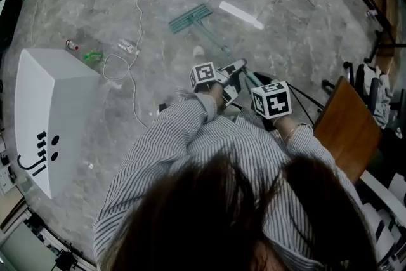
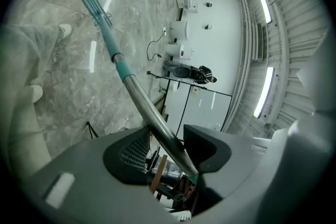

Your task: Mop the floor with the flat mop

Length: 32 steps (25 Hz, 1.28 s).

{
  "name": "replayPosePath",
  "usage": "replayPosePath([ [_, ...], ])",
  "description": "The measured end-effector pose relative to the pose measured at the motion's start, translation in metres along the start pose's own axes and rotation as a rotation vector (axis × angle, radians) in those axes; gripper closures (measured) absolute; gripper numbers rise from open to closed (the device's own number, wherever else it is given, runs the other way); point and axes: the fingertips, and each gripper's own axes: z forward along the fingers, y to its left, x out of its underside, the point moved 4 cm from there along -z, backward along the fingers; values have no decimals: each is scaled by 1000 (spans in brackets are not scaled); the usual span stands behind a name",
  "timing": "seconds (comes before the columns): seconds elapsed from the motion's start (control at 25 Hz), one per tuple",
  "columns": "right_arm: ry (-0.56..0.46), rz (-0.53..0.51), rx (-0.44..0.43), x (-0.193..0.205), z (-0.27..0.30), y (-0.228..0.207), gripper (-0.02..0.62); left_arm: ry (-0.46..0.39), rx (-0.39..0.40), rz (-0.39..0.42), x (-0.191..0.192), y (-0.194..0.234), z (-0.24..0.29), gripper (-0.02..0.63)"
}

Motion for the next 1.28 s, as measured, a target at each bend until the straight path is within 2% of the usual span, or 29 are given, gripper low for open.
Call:
replayPosePath([
  [0.16, -5, 66, 4, 34, -30, -6, 482, 106, -6, -20, 44, 6, 1, 416],
  [0.32, -23, 109, 16, 46, -45, -5, 482, 188, -5, -19, 62, 3, 0, 416],
  [0.76, -34, 100, 24, 47, -42, 7, 482, 156, 18, -14, 61, 5, -12, 416],
  [1.04, -34, 97, 28, 50, -41, 10, 482, 171, 16, 1, 61, 8, -13, 414],
  [1.28, -31, 109, 28, 35, -32, 6, 482, 183, 8, -2, 44, 3, -9, 411],
])
